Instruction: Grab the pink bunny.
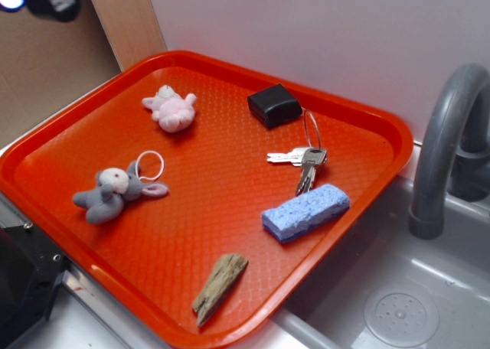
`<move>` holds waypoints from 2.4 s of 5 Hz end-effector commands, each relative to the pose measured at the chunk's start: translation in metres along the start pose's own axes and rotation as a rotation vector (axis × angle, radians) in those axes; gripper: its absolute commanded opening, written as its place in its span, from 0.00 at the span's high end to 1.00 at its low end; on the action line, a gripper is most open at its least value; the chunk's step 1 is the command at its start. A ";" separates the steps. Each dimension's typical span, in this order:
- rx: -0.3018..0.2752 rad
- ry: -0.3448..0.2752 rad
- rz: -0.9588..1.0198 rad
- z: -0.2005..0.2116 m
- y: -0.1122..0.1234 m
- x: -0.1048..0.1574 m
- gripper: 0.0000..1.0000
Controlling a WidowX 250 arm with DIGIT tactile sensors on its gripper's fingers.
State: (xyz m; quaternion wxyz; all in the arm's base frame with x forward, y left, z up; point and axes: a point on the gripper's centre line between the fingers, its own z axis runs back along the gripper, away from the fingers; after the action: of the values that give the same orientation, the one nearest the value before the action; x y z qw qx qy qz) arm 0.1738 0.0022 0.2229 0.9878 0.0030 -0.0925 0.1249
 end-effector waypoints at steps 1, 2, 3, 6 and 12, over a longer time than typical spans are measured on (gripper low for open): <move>0.086 -0.172 0.354 -0.025 0.030 0.041 0.00; 0.129 -0.240 0.473 -0.059 0.035 0.055 0.00; 0.126 -0.284 0.522 -0.091 0.033 0.070 0.00; 0.184 -0.216 0.455 -0.181 0.039 0.085 0.00; 0.205 0.161 -0.317 -0.108 0.005 0.058 1.00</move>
State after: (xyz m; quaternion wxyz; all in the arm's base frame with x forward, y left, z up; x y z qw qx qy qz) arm 0.2355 0.0175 0.1063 0.9930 0.1088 0.0380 -0.0247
